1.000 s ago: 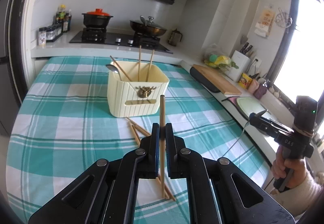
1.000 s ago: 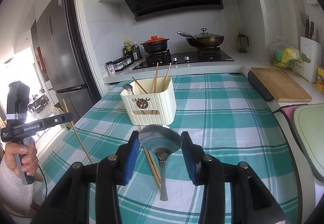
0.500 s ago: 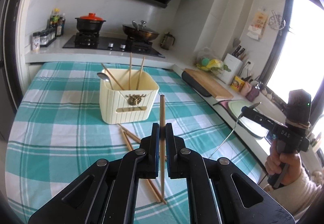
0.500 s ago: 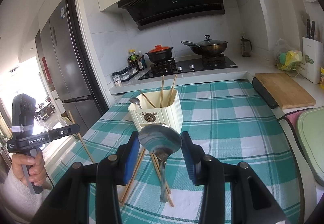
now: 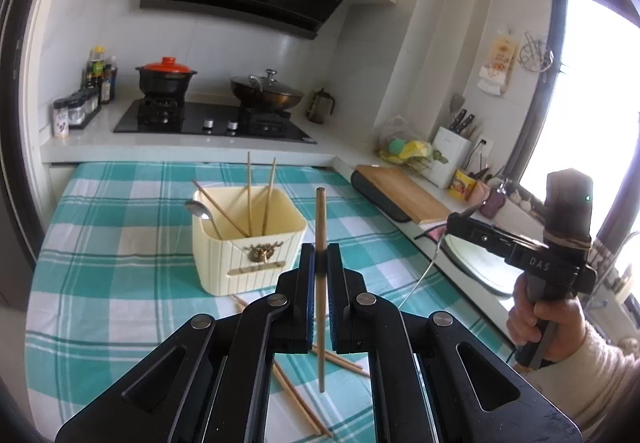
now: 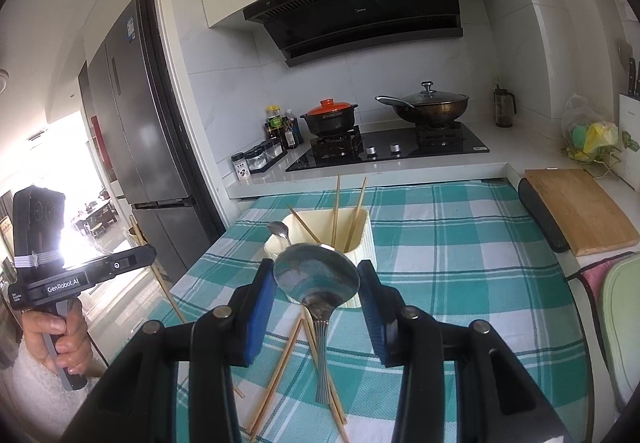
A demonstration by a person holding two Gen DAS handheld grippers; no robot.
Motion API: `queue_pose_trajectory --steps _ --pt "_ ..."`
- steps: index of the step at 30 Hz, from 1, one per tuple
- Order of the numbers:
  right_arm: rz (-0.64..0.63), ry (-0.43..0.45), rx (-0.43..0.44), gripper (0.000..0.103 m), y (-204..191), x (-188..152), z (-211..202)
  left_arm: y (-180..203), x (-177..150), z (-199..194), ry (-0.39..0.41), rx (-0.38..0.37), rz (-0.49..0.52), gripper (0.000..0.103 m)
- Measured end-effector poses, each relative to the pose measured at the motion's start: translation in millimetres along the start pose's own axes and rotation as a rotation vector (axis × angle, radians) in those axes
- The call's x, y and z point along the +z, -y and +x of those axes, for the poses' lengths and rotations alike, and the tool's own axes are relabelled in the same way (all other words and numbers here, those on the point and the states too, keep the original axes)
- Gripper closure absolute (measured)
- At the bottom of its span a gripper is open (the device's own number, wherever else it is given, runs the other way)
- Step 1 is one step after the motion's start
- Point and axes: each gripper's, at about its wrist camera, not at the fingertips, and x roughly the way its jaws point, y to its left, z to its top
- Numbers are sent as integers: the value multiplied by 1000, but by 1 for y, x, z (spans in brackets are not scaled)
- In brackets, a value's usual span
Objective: Organize utensils
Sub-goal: 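Carry the spoon and chopstick over the caddy and release them inside, then move both open tools back over the remaining chopsticks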
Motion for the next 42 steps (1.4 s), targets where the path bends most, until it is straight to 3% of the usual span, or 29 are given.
queue_pose_trajectory --steps 6,11,17,20,24,31,34,39,40,42 --pt "-11 1 13 61 -3 23 18 -7 25 4 28 0 -2 99" --pt "-21 32 9 61 -4 56 35 -12 72 3 116 29 17 99" --pt "-36 96 9 61 -7 107 62 -24 121 22 263 140 28 99" --pt "-32 131 -1 61 -5 123 83 -35 128 45 290 188 10 99" --pt "-8 100 -21 61 4 123 124 -55 119 90 205 236 -18 99" --pt "3 -62 -70 61 28 83 203 -81 93 158 53 284 -46 99" --pt "35 -179 -69 61 40 68 236 -85 84 188 -36 285 -47 99" --pt "48 -289 -104 61 48 56 266 -82 72 225 -177 309 -29 98" --pt "52 -291 -109 61 48 58 267 -82 72 228 -195 330 -32 97" --pt "76 -276 -89 59 49 62 261 -82 71 223 -209 322 -63 83"
